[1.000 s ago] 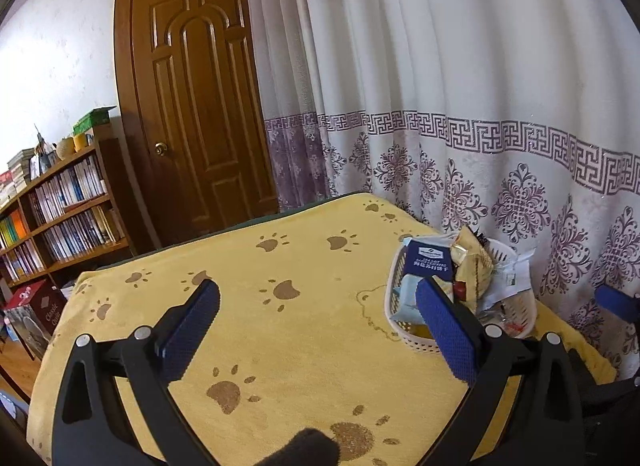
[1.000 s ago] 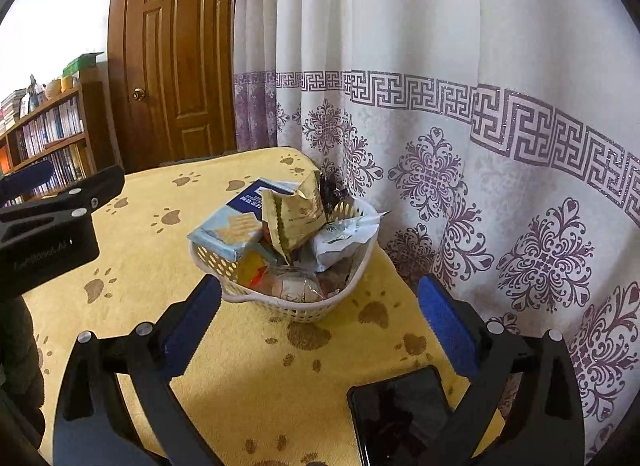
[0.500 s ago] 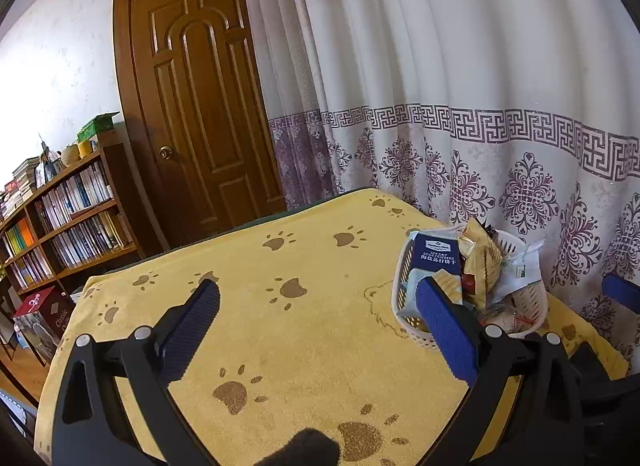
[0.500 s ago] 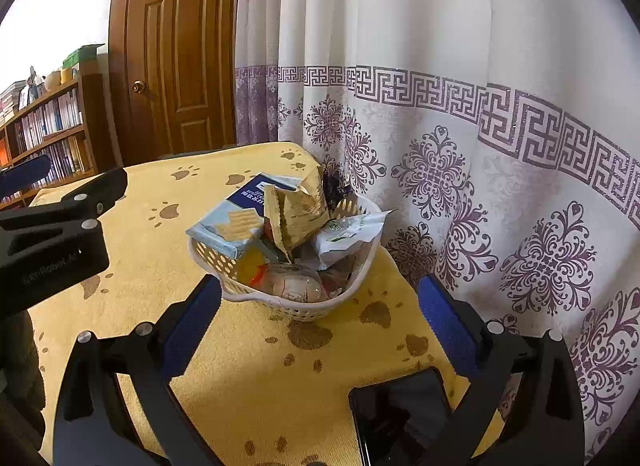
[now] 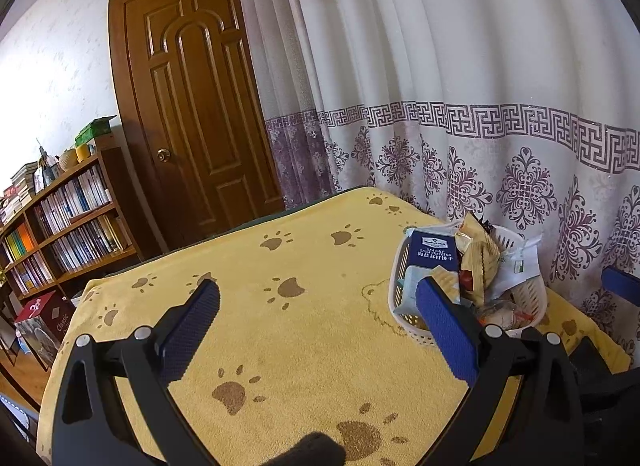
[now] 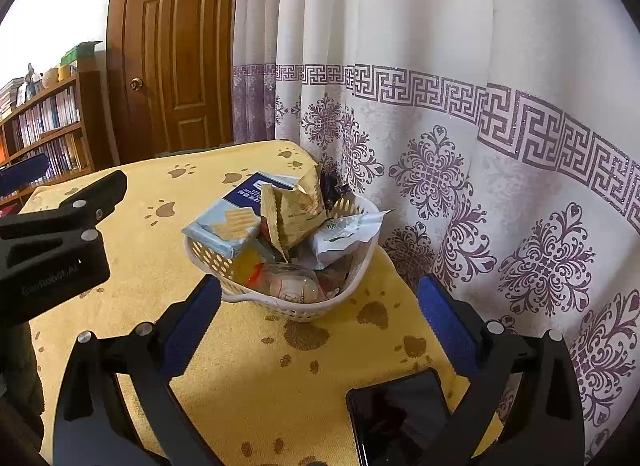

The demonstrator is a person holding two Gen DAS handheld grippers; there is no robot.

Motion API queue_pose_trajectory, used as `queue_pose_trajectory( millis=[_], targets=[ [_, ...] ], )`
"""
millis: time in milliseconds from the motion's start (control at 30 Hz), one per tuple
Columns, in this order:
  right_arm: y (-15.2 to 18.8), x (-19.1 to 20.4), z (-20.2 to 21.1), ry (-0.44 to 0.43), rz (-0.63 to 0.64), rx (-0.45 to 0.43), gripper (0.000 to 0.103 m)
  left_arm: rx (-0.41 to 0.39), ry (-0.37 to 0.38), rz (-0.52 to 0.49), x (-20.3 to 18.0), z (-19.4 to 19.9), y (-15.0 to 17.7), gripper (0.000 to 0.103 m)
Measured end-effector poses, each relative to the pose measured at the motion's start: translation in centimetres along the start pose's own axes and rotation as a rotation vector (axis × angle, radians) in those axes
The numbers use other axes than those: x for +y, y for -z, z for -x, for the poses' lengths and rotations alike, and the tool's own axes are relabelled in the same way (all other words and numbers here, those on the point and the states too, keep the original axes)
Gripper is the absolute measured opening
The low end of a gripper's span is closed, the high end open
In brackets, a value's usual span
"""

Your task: Organize snacks

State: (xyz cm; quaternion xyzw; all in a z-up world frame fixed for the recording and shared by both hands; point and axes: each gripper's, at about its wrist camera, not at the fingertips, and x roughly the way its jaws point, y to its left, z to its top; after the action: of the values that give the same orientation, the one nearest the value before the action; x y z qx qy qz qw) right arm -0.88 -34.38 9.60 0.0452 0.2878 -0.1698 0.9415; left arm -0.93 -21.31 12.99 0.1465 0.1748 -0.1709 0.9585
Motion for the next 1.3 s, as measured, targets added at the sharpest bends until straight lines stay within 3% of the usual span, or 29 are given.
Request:
queue_pose_trajectory(
  millis=[1300],
  targets=[
    [-0.05,-0.09,0.10,0.011,0.004,0.000,0.100,-0.001,0.000,-0.033,-0.68,-0.10,0.42,0.098]
  ],
)
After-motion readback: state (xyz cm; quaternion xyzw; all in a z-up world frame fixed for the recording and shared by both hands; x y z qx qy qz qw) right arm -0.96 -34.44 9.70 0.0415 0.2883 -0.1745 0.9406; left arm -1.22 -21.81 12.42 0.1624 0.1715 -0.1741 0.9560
